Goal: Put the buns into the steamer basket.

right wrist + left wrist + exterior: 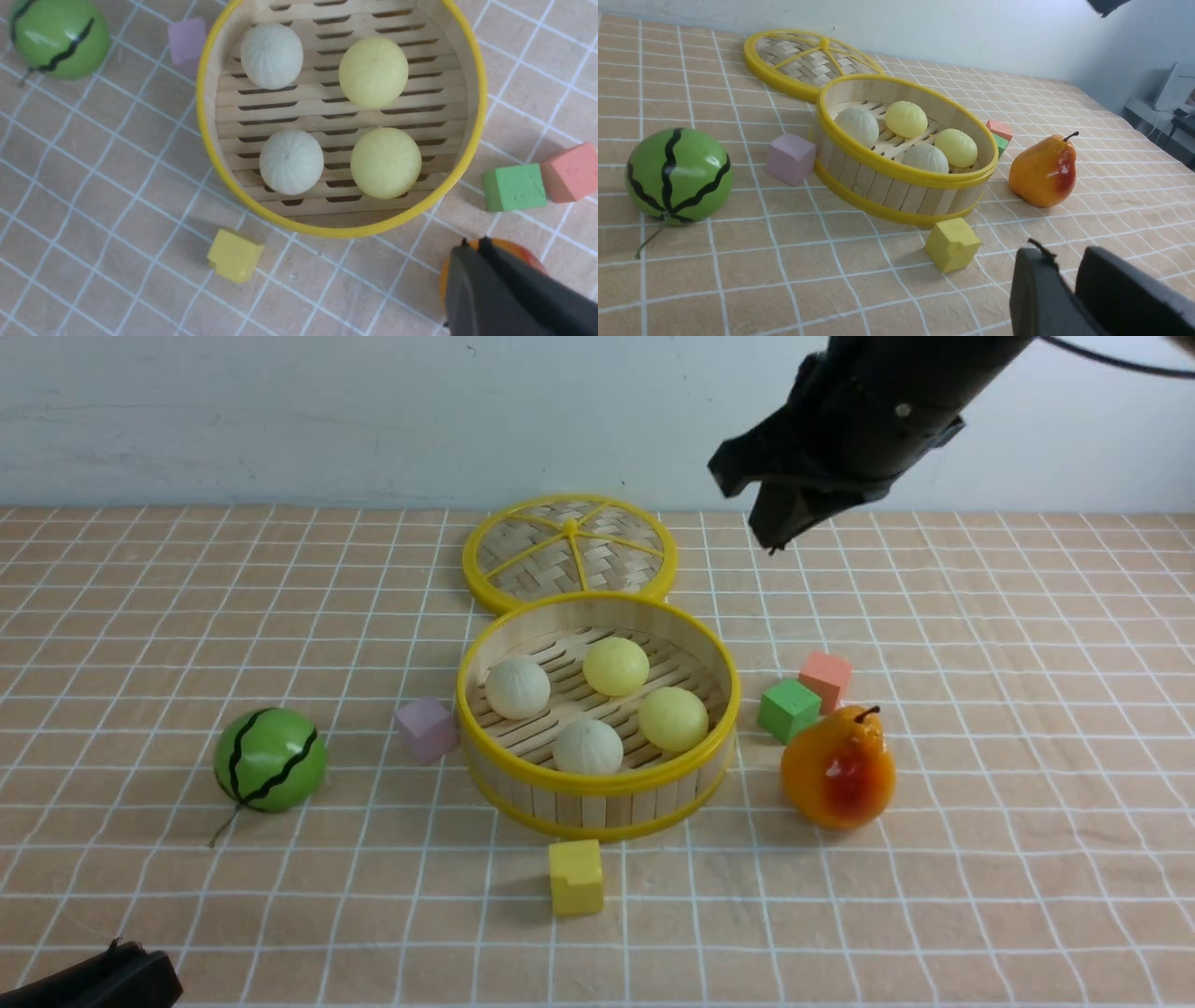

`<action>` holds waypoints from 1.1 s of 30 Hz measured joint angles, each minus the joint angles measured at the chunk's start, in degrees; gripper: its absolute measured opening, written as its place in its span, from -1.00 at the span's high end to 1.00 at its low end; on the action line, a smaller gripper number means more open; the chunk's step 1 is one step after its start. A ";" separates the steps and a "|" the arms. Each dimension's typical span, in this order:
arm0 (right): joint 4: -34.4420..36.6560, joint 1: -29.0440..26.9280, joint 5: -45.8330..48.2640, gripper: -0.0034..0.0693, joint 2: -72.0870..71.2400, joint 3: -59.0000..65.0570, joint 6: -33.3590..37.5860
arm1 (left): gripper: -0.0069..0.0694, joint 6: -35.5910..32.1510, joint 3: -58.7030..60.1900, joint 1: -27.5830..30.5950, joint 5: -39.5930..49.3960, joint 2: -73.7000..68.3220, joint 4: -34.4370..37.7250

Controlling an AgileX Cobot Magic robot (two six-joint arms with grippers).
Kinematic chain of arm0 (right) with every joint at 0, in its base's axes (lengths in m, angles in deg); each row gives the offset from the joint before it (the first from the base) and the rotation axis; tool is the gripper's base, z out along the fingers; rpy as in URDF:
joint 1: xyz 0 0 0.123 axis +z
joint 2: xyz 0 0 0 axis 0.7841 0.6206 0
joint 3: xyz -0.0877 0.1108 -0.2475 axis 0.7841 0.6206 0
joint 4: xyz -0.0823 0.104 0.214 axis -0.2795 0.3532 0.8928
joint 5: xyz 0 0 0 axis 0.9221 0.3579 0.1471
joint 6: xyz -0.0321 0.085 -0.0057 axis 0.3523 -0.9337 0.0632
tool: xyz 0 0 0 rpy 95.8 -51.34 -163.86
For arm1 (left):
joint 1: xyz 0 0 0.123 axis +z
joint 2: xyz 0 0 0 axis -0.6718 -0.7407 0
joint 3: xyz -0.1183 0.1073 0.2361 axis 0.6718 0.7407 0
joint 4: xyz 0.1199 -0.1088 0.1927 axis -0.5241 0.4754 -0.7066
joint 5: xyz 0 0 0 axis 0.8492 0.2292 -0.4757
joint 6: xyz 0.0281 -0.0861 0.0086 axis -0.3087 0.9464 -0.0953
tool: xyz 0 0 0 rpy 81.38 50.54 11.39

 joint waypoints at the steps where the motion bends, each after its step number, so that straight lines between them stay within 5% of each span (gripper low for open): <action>1: 0.00 0.00 0.04 0.95 -1.30 0.48 -0.59 | 0.48 0.00 0.00 0.00 0.00 0.00 0.00; 17: 0.06 0.58 0.92 0.90 -39.70 39.67 -3.27 | 0.44 0.00 0.00 0.00 0.00 0.00 0.00; 26: 1.96 0.58 1.02 0.88 -52.39 46.21 -3.27 | 0.41 0.00 0.00 0.00 0.00 0.00 0.00; 30: 1.74 -3.50 0.94 0.87 -56.64 47.55 -2.62 | 0.39 0.00 0.00 0.00 0.00 0.00 0.00; 33: 1.05 -12.86 -4.79 0.87 -65.90 56.77 1.15 | 0.39 0.00 0.00 0.00 0.00 0.00 0.00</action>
